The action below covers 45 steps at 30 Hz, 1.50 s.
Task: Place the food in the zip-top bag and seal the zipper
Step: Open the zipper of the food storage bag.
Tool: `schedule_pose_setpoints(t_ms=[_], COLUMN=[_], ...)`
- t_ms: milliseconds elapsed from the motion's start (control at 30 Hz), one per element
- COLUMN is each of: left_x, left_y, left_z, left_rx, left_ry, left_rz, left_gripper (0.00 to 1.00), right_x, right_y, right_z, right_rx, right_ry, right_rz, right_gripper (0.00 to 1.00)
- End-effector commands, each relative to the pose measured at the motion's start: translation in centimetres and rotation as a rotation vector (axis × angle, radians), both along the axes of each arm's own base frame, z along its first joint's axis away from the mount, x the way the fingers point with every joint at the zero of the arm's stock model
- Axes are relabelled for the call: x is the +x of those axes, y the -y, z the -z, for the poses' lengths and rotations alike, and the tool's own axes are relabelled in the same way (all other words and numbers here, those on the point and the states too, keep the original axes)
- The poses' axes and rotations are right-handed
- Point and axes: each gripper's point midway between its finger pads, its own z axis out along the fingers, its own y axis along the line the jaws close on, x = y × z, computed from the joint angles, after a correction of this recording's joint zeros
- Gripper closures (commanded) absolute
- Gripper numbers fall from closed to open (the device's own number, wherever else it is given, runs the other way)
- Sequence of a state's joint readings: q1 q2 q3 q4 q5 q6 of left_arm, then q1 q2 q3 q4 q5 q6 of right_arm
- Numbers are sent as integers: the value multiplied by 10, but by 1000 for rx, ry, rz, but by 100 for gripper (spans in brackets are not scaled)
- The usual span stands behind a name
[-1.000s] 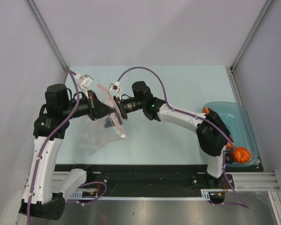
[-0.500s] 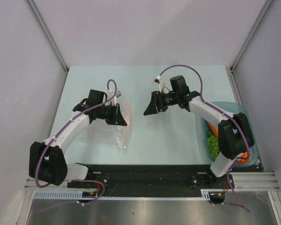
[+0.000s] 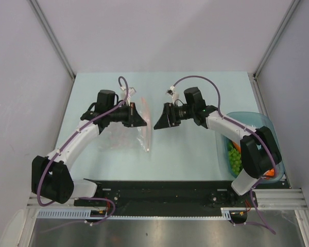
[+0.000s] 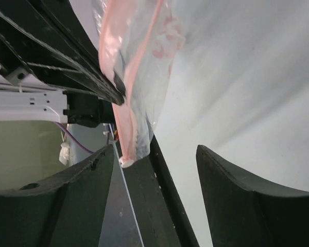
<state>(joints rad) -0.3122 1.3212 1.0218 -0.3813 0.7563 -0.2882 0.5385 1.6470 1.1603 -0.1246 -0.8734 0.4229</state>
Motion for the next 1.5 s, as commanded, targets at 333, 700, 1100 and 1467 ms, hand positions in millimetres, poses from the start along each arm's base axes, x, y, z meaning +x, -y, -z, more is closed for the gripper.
schedule_pose_setpoints(t_ms=[333, 700, 1100, 1467], left_x=[-11, 20, -28, -10], left_y=[14, -64, -55, -22], left_z=[-24, -34, -32, -33], left_rx=[-86, 315, 309, 204], left_ry=[44, 144, -9, -70], left_rz=[82, -330, -151, -111], left_gripper=[100, 100, 100, 99], right_x=[16, 44, 1, 9], right_y=[-34, 29, 46, 141], right_z=[-24, 47, 50, -18], right_rx=[167, -334, -389, -473], right_ry=[56, 208, 210, 433], right_rz=[-17, 246, 48, 122], right_gripper=[53, 100, 83, 8])
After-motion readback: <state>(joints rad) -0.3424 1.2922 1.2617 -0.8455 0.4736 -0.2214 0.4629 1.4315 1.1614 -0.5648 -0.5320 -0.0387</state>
